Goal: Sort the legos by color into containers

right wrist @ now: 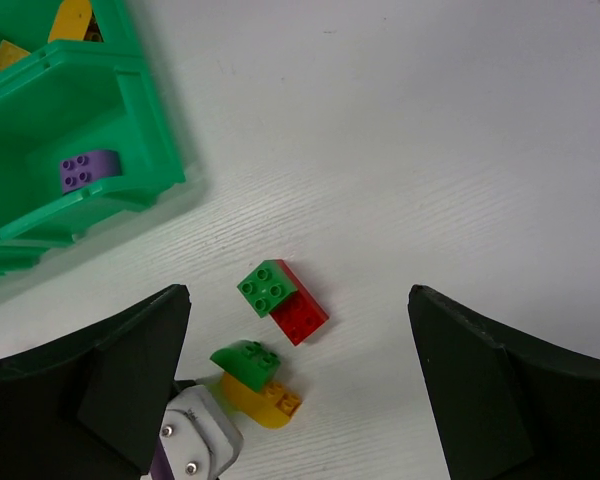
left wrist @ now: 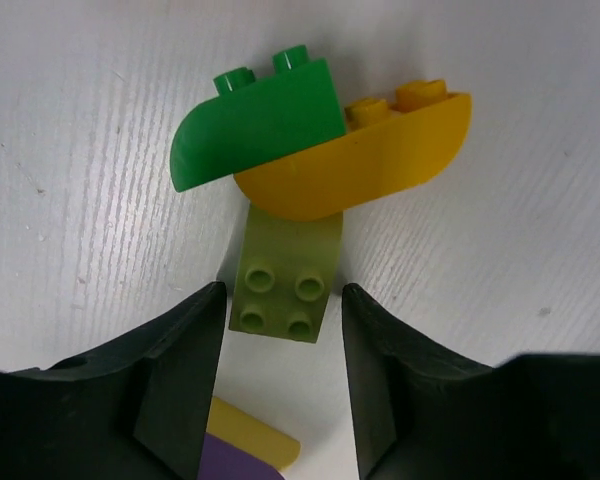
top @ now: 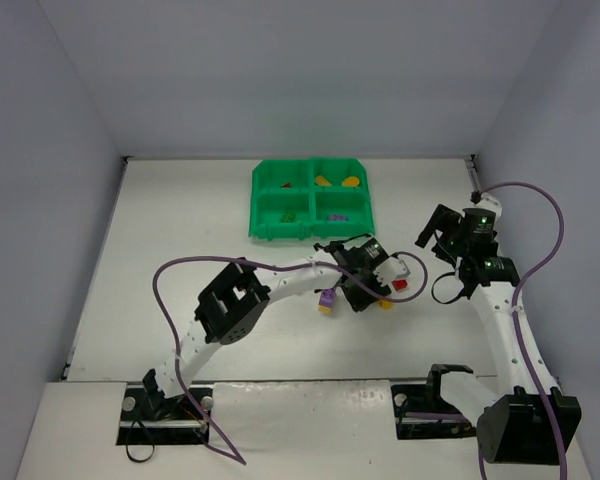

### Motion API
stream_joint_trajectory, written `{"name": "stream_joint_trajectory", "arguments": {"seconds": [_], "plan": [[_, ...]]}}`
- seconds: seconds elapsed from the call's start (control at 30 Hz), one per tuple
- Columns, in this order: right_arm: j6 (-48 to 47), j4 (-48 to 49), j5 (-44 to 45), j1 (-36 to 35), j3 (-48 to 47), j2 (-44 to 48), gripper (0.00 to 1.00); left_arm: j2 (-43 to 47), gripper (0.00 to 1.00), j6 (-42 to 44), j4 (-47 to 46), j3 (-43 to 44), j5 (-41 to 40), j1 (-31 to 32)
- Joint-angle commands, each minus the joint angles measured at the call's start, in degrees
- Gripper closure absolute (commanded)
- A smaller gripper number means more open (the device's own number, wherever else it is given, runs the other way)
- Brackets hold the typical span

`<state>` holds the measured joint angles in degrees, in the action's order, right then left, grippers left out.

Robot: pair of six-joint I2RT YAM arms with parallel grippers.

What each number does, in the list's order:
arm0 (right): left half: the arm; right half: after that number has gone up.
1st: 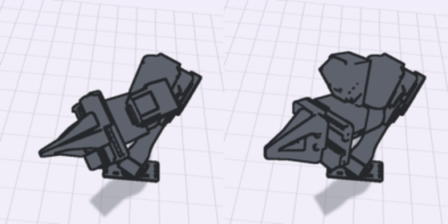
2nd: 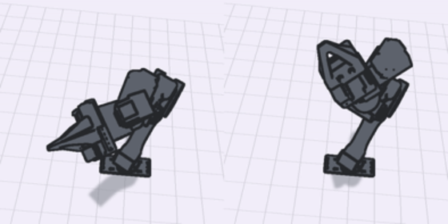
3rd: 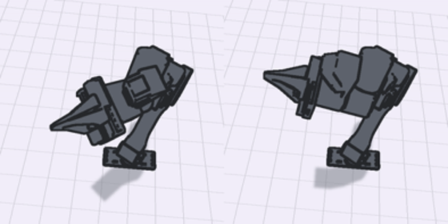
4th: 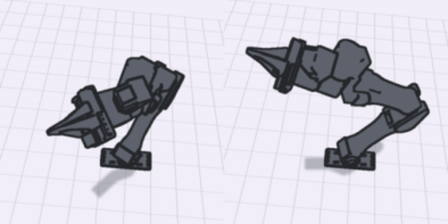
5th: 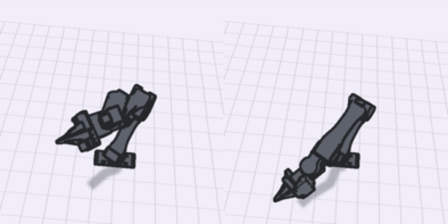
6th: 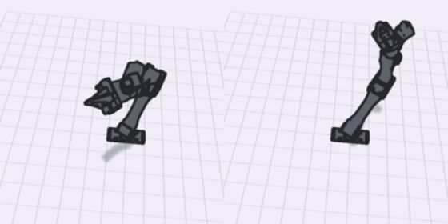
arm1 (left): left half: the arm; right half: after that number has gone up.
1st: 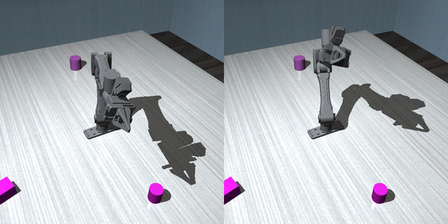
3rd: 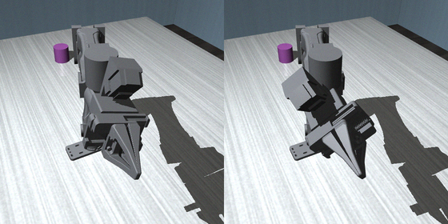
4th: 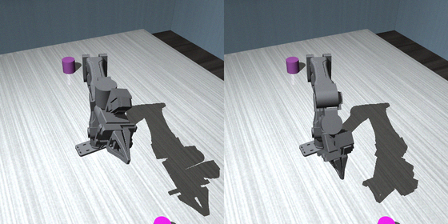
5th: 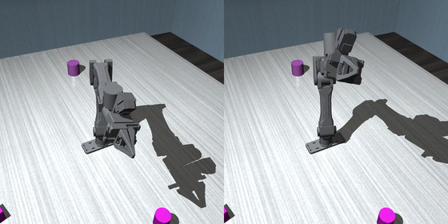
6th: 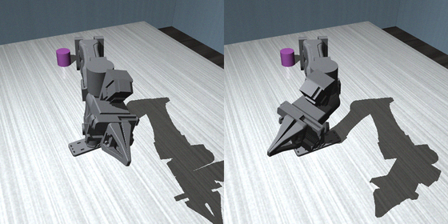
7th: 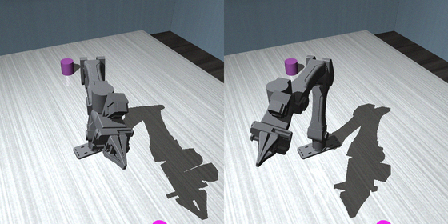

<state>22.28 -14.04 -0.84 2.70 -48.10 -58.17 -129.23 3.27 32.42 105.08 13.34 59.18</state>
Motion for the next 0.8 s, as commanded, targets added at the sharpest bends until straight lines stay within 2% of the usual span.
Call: {"name": "stream_joint_trajectory", "arguments": {"seconds": [0.0,0.1,0.13,0.17,0.23,0.37,0.5,0.63,0.77], "plan": [[-0.7,1.4,-0.7,0.6,-0.3,1.0,0.12,3.7,0.57,-0.7,-4.9,-0.7,-1.3,-0.1],[-0.7,1.4,-0.7,0.6,-0.4,1.0,0.12,5.0,0.72,-1.8,-6.1,-1.9,-1.9,-0.3],[-0.7,1.4,-0.7,0.6,-0.5,1.0,0.12,5.6,0.82,-1.9,-6.2,-2.3,-2.0,-0.3],[-0.8,1.4,-0.7,0.6,-0.5,1.0,0.12,6.4,0.87,-1.9,-6.3,-3.4,-2.1,-0.6],[-0.8,1.4,-0.7,0.6,-0.5,1.2,0.12,10.1,0.93,-2.7,-6.7,-4.9,-2.4,-1.1],[-1.0,1.4,-1.3,0.6,-0.2,1.6,0.12,19.1,0.94,-6.2,-6.8,-7.6,-2.4,-4.8],[-1.0,1.4,-2.2,0.6,-0.2,1.2,0.13,27.3,0.94,-8.2,-5.4,-6.0,-5.4,-12.0],[-0.9,1.4,-3.3,0.6,-0.5,0.4,0.13,28.0,0.94,-9.1,-4.4,-3.6,-7.4,-20.4],[-0.9,1.4,-4.8,0.6,-1.1,-0.6,0.13,22.6,0.94,-9.9,-3.2,-0.1,-8.0,-27.3]]}}
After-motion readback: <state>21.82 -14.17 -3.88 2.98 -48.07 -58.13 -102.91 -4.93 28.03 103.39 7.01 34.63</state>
